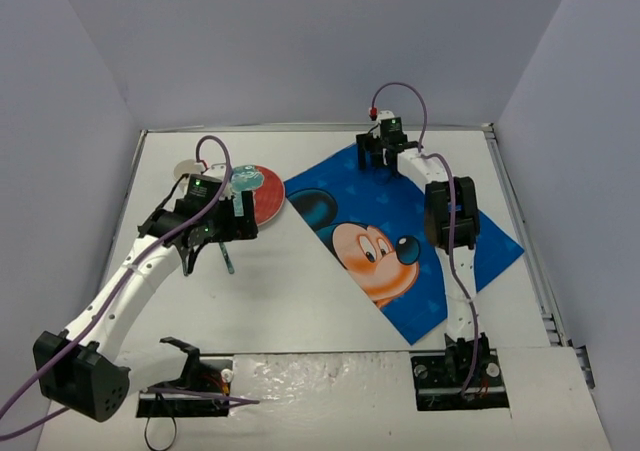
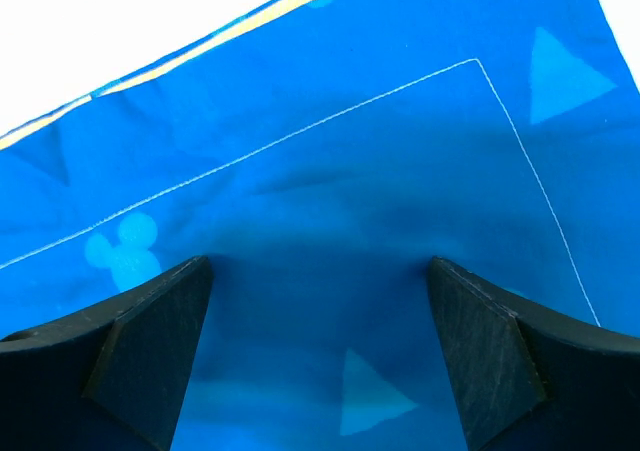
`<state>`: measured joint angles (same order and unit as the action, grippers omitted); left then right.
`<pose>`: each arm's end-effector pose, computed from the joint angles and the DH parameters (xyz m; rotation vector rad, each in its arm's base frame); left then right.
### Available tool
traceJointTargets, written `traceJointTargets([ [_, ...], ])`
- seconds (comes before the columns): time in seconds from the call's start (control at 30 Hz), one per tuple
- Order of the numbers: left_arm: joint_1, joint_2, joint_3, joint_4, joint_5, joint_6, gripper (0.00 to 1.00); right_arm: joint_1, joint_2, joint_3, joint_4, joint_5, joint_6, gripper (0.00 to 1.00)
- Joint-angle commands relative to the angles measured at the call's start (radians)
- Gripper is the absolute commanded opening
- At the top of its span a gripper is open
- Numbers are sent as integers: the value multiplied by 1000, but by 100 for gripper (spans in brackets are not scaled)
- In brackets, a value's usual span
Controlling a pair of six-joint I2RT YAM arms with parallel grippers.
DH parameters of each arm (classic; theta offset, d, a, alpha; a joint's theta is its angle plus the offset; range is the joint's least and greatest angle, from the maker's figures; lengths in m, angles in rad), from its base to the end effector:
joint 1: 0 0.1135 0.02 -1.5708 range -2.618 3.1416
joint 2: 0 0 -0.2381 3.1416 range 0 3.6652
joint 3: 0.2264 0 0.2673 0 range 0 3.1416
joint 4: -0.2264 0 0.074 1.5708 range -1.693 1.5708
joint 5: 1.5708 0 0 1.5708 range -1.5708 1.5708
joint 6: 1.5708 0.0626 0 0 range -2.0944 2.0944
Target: Set the dinner table for one person
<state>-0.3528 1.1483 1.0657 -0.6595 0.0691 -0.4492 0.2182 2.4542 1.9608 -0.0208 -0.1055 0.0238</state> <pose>0.2683 -0.1034 0.2768 -0.0779 2.3595 -0.4804 0.5653 0.1321 0.1270 -0.2671 2.0750 0.2569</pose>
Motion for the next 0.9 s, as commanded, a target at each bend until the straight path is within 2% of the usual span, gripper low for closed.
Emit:
traceJointTargets([
  [0.0, 11, -53, 48, -12, -34, 10, 96, -7, 73, 81, -57, -52, 54, 87],
  [0.3, 15, -64, 43, -11, -40, 11, 95, -10, 118, 235, -59, -63, 53, 89],
  [0.43, 15, -58, 28, 21, -35, -12, 95, -8, 27, 254, -57, -74, 48, 90],
  [0.6, 35, -58, -58, 173, 13, -95, 95, -7, -204, 175, -45, -109, 44, 94],
  [0.73, 59, -72, -121, 335, 84, -187, 97, -7, -467, 40, 1, -171, 76, 100],
  [0.87, 78, -86, -177, 431, 117, -262, 97, -7, -698, -195, 64, -206, 134, 100],
])
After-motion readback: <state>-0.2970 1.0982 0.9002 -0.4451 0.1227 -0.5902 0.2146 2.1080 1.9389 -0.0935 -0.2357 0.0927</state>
